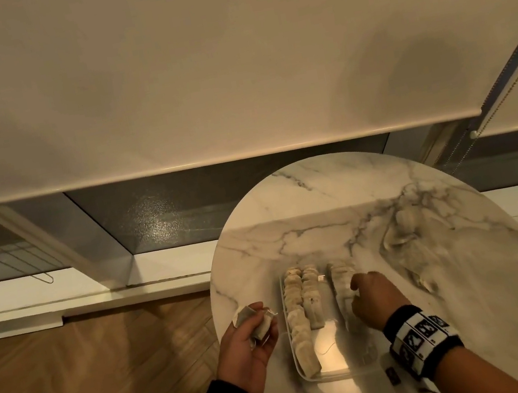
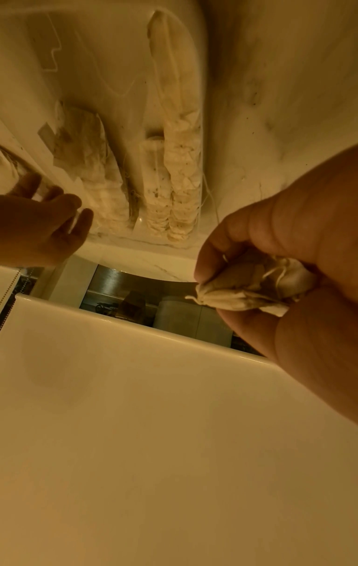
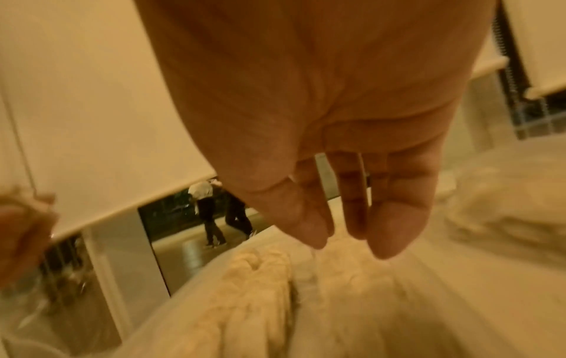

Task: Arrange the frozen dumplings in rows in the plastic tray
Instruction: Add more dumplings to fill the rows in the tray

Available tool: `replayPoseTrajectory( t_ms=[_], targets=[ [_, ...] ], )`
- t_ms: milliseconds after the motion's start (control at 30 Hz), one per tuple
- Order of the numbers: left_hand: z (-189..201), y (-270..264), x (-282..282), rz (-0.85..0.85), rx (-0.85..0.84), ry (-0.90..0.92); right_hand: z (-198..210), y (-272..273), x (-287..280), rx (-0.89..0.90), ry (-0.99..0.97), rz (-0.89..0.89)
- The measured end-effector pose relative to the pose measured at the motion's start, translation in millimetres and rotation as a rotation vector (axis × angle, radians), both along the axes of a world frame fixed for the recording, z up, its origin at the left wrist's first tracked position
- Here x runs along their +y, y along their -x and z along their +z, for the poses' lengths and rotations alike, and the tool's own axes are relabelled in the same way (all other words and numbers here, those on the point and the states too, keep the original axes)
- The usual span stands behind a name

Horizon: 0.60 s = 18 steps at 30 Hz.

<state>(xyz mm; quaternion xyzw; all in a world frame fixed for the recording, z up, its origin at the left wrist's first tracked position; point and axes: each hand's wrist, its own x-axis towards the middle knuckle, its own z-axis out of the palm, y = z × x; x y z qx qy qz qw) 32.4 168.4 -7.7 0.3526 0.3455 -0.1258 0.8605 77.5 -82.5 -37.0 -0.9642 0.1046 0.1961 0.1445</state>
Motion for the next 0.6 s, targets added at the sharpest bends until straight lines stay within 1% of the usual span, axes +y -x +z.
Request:
replayPoseTrajectory(
  t_ms=[100,233,367,600],
  targets=[
    [2.6,3.4,0.5,-0.005,-0.002,-0.005,-7.6,21.5,10.8,0.102,-0.081,-0.121],
    [7.3,6.3,-1.7,-0.031,-0.017,-0.014,-16.6,31.0,20.2,0.177,-0.151,-0.199],
    [11.0,12.9,-4.9,-0.049,-0.026,-0.018,-19.9,30.6,25.3,0.195,-0.182,-0.201],
    [13.6,21.6,-8.7,-0.069,-0.027,-0.035,-22.0,35.2,29.8,0.142,-0.197,-0.181]
  ],
)
